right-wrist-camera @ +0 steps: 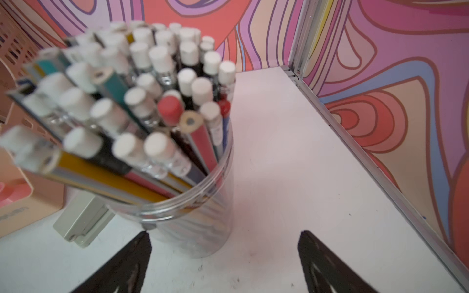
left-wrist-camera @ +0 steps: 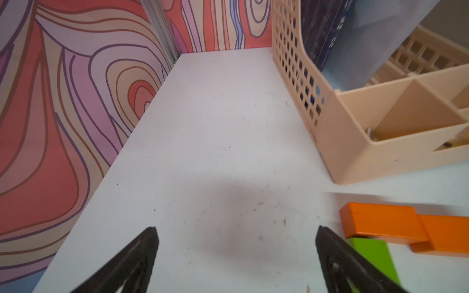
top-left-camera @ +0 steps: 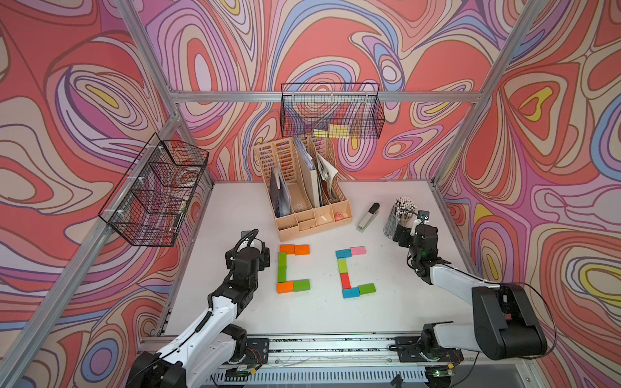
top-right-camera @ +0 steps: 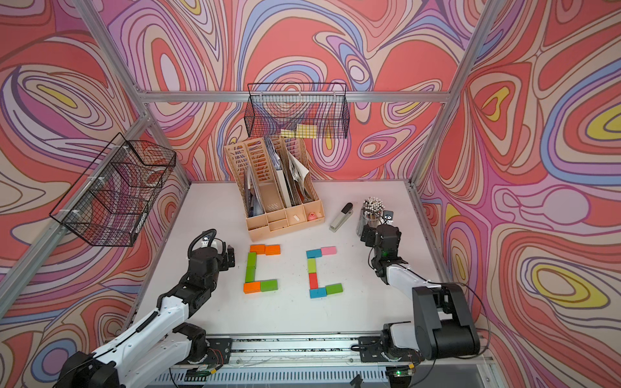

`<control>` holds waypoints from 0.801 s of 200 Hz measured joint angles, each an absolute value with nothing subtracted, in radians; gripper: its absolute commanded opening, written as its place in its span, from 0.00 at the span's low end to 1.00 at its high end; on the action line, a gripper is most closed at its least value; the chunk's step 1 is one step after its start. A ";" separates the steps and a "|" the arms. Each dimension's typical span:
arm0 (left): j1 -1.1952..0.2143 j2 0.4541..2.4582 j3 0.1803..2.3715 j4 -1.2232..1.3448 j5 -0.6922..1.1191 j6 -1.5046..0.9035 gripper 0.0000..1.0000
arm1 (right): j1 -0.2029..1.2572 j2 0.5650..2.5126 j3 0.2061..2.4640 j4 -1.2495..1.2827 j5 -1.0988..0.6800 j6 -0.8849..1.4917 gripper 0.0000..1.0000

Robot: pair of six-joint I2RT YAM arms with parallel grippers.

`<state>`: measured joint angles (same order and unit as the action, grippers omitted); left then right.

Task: Assemble the letter c with building blocks
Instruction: Reset both arms

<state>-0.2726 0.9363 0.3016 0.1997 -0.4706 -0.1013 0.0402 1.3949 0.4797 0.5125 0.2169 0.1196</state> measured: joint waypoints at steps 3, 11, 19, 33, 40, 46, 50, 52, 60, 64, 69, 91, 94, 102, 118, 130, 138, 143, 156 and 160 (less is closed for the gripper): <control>-0.260 0.949 0.295 0.215 -0.467 -0.095 0.99 | 0.036 1.405 0.473 0.537 0.210 0.119 0.93; -0.232 0.991 0.288 0.262 -0.456 -0.073 0.99 | 0.028 1.438 0.458 0.596 0.193 0.113 0.94; -0.210 1.038 0.288 0.315 -0.448 -0.054 1.00 | 0.024 1.470 0.447 0.639 0.183 0.108 0.94; -0.175 1.129 0.288 0.423 -0.429 -0.027 0.99 | 0.020 1.520 0.439 0.701 0.165 0.092 0.94; -0.157 1.182 0.289 0.478 -0.414 -0.017 0.99 | 0.020 1.537 0.437 0.729 0.158 0.083 0.94; -0.144 1.215 0.291 0.506 -0.403 -0.011 0.99 | 0.020 1.549 0.434 0.759 0.150 0.076 0.94; -0.134 1.233 0.291 0.522 -0.390 -0.010 0.99 | 0.020 1.558 0.433 0.782 0.144 0.071 0.94; -0.130 1.239 0.291 0.528 -0.386 -0.010 1.00 | 0.020 1.561 0.432 0.788 0.142 0.071 0.94; -0.109 1.269 0.291 0.567 -0.358 -0.011 0.99 | 0.020 1.586 0.430 0.838 0.134 0.063 0.94; -0.100 1.280 0.291 0.588 -0.347 -0.011 0.99 | 0.020 1.602 0.427 0.871 0.130 0.060 0.95; -0.090 1.294 0.292 0.612 -0.336 -0.013 0.99 | 0.020 1.626 0.422 0.915 0.130 0.059 0.95; -0.051 1.361 0.293 0.734 -0.284 -0.032 0.99 | 0.020 1.691 0.395 0.989 0.113 0.046 0.95; -0.048 1.380 0.293 0.758 -0.277 -0.034 0.99 | 0.020 1.694 0.394 0.993 0.110 0.044 0.95; -0.042 1.426 0.293 0.818 -0.263 -0.037 0.99 | 0.020 1.698 0.396 0.995 0.103 0.041 0.95; -0.038 1.518 0.292 0.897 -0.228 -0.037 0.99 | 0.020 1.698 0.411 0.994 0.091 0.035 0.95; -0.038 1.534 0.303 0.869 -0.205 -0.037 0.99 | 0.020 1.698 0.432 0.986 0.089 0.034 0.96; -0.038 1.537 0.319 0.858 -0.189 -0.036 1.00 | 0.020 1.698 0.446 0.979 0.089 0.034 0.96; -0.038 1.539 0.329 0.861 -0.183 -0.036 1.00 | 0.020 1.698 0.452 0.978 0.089 0.034 0.96; -0.038 1.539 0.353 0.860 -0.176 -0.036 0.99 | 0.020 1.698 0.460 0.972 0.088 0.034 0.97; -0.038 1.539 0.359 0.861 -0.175 -0.036 0.99 | 0.020 1.698 0.460 0.972 0.088 0.034 0.98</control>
<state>-0.0383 1.5391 0.3592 0.8612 -0.1749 -0.0364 0.0200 1.6981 0.4599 0.9718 0.0883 0.0341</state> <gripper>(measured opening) 0.994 0.964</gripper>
